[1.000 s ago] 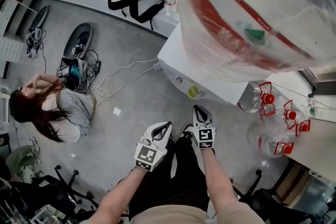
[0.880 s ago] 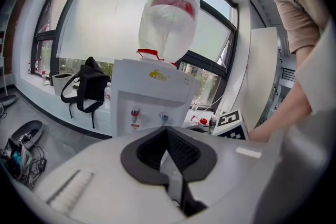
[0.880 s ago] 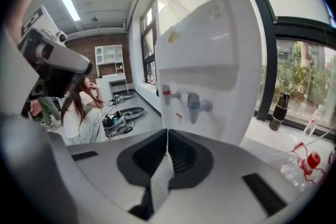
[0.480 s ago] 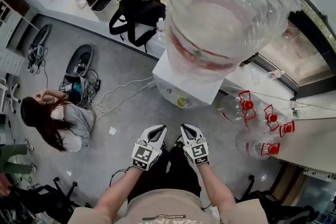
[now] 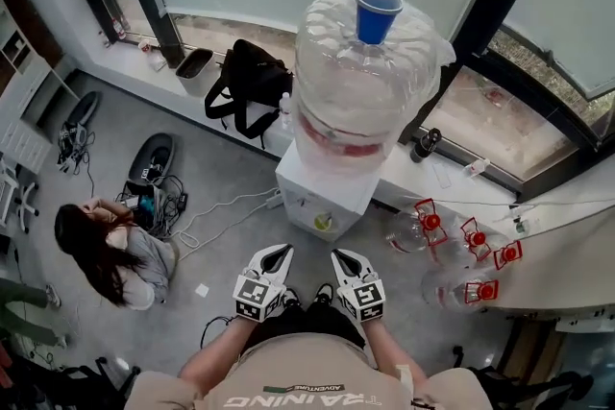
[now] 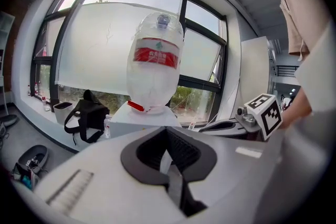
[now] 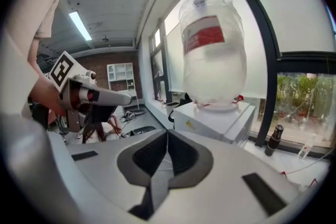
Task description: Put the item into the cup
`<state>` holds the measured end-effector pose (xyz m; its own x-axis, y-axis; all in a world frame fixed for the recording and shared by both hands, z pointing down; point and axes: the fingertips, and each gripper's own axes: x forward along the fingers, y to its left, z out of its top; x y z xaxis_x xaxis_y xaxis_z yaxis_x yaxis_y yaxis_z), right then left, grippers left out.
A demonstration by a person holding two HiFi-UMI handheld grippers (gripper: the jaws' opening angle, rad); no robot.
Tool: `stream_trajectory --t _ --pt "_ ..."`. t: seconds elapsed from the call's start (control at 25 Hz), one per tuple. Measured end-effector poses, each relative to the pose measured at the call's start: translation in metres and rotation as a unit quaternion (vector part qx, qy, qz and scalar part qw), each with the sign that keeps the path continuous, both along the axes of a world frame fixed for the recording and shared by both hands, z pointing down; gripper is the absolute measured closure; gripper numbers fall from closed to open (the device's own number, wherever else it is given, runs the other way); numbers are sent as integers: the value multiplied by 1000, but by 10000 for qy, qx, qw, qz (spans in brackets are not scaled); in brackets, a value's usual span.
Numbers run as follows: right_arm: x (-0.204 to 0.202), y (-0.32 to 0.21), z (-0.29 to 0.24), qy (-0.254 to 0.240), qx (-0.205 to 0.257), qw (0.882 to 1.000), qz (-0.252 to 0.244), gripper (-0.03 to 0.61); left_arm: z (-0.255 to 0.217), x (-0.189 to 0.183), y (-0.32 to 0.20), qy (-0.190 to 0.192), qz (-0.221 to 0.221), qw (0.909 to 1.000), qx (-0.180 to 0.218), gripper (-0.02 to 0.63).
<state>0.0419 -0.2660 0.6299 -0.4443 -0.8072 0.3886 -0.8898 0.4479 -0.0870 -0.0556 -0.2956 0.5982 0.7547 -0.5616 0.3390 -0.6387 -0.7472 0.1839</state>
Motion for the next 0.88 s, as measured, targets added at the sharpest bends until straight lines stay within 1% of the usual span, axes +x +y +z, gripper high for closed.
stream_trajectory --t 0.16,0.24,0.36,0.44,0.6,0.68,0.76,0.84,0.88 --pt "9 -5 -40 127 326 9994 -4 566 -24 -1 -7 -39 13 9999 161 606" --pt "12 -7 -59 193 436 9989 -22 566 -37 -1 -10 19 4 9997 241 606" --pt "19 -8 -83 254 525 9983 -51 566 -60 4 -14 395 -92 9990 164 606" --pt "22 -12 -100 280 642 9975 -77 566 -75 9 -21 564 -125 9981 225 606" --pt "27 -24 -127 222 951 9952 -93 566 -100 17 -41 587 -109 9965 584 606" --pt "27 -28 -138 130 1088 9940 -72 566 -112 19 -47 433 -52 9956 824 606" --pt "27 -29 -146 98 1188 9928 -67 566 -126 19 -49 219 17 9931 1152 606" --pt "26 -33 -151 121 1268 9918 -107 566 -142 18 -49 153 10 9891 1467 606" --pt "26 -35 -154 118 1307 9913 -141 566 -149 17 -50 156 -32 9876 1559 606"
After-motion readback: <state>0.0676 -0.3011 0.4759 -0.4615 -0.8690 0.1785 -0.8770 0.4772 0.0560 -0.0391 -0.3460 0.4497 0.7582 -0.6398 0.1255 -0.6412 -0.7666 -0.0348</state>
